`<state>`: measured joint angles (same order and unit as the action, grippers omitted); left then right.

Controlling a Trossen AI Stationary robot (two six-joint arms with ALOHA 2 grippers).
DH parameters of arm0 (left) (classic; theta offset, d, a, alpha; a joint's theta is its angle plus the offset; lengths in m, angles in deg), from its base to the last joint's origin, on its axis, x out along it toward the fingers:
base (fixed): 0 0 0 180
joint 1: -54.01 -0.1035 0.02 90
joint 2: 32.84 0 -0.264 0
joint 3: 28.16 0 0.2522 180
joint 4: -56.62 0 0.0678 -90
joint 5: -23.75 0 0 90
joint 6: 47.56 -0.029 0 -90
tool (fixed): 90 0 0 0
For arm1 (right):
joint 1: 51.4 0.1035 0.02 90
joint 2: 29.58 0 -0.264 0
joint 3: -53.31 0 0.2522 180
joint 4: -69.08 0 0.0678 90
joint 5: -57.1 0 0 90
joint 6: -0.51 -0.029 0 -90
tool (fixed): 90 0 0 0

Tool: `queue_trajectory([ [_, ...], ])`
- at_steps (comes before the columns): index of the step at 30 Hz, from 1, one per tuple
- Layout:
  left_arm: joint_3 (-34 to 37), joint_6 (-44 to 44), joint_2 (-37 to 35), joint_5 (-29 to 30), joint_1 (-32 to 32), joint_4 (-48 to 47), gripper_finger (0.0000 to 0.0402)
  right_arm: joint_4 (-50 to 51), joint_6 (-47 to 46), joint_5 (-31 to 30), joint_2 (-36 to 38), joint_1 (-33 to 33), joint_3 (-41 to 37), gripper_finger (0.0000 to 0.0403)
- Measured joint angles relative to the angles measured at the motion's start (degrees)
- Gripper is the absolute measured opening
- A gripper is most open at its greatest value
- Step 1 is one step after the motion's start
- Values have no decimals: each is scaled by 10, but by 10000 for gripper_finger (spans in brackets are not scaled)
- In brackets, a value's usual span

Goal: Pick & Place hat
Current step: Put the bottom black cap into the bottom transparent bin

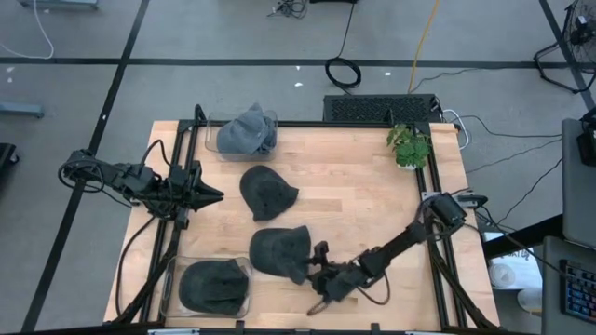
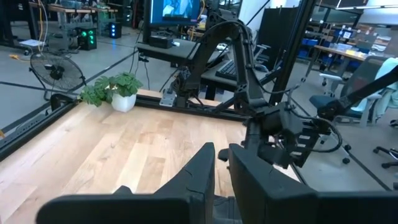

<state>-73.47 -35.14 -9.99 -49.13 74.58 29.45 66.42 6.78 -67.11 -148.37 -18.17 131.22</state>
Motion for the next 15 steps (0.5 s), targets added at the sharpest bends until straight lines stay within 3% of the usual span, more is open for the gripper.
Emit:
queue_trajectory([
  [9,0,0,0,0,0,0,56,-102,21,9,-85,-65,3,208],
  [15,0,0,0,0,0,0,56,-99,85,-101,-55,-45,2,149],
])
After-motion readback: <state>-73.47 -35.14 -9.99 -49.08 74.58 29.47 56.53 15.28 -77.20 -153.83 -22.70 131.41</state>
